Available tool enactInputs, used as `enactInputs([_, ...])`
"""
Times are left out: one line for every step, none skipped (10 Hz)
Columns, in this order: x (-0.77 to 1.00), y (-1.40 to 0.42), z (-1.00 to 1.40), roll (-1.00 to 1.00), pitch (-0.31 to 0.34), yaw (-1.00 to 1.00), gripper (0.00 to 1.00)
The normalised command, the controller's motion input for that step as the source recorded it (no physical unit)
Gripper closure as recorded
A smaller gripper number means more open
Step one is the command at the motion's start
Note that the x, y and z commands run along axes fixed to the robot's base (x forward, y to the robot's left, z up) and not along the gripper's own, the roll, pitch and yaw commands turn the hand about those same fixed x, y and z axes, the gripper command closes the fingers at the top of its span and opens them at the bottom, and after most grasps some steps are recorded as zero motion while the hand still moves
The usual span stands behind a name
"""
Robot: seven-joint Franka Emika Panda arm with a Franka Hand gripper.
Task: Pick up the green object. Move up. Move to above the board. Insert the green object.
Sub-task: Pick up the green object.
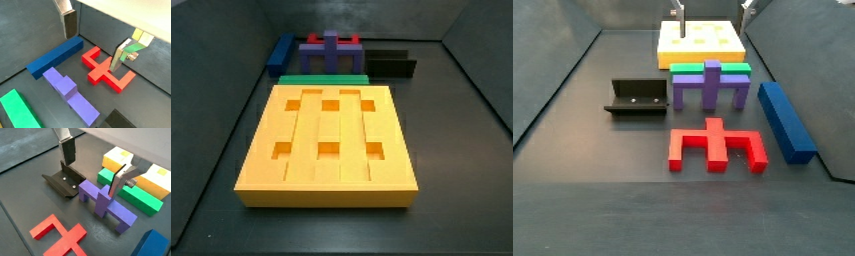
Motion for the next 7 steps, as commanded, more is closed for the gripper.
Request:
enactInputs([0.0, 0.0, -0.06, 0.0, 0.017, 0.0, 0.0])
enactInputs([0.04, 0.0, 0.0, 0.0, 0.0, 0.0, 0.0])
enactInputs([0.0, 0.0, -0.1, -0.04, 0.0, -0.29, 0.0])
enactInputs([0.0, -0.61, -0.02, -0.01, -0.083, -0.58, 0.0])
enactInputs([0.0, -0.64, 0.0, -0.02, -0.084, -0.55, 0.0])
enactInputs([0.0, -0.64, 0.0, -0.03, -0.083, -0.53, 0.0])
enactInputs([0.01, -0.57, 0.0, -0.04, -0.047, -0.6, 0.0])
